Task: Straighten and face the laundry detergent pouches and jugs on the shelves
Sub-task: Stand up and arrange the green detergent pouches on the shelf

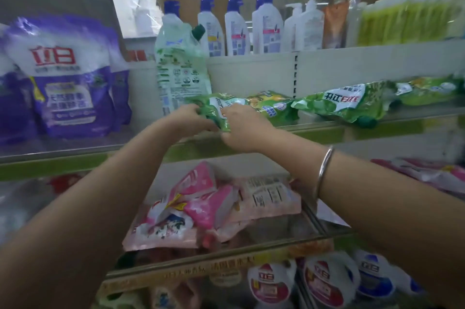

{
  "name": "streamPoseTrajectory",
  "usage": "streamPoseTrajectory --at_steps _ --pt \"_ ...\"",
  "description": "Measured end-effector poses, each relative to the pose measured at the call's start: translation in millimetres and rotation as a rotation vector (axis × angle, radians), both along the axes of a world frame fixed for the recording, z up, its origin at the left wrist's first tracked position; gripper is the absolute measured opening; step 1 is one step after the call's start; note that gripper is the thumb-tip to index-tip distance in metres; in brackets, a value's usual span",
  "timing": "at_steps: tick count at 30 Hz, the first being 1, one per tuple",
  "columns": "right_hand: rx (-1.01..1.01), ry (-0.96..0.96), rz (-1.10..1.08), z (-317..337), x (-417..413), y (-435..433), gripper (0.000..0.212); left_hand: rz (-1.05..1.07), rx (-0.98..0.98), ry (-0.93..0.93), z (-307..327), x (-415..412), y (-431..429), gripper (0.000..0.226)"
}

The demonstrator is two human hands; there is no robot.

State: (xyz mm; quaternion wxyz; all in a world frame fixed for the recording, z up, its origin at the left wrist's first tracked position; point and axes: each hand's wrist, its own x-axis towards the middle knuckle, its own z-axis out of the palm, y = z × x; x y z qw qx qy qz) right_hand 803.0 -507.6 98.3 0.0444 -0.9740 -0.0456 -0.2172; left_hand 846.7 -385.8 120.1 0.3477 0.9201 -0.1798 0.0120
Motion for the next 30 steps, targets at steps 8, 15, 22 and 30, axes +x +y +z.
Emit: streamPoseTrajectory --at_steps 8,15,22,30 --pt "0.054 0.086 -0.059 7 30 -3 0.038 0.165 -0.517 0.263 10 23 -32 0.026" --pt "0.205 0.074 -0.142 32 59 -24 0.027 -0.025 -0.451 -0.094 29 56 -44 0.068" --pt "0.526 -0.056 -0.194 59 77 -64 0.037 -0.207 -0.235 -0.373 97 80 -61 0.052" --pt "1.062 0.118 0.033 53 90 -93 0.051 -0.254 0.211 -0.893 145 101 -88 0.046"
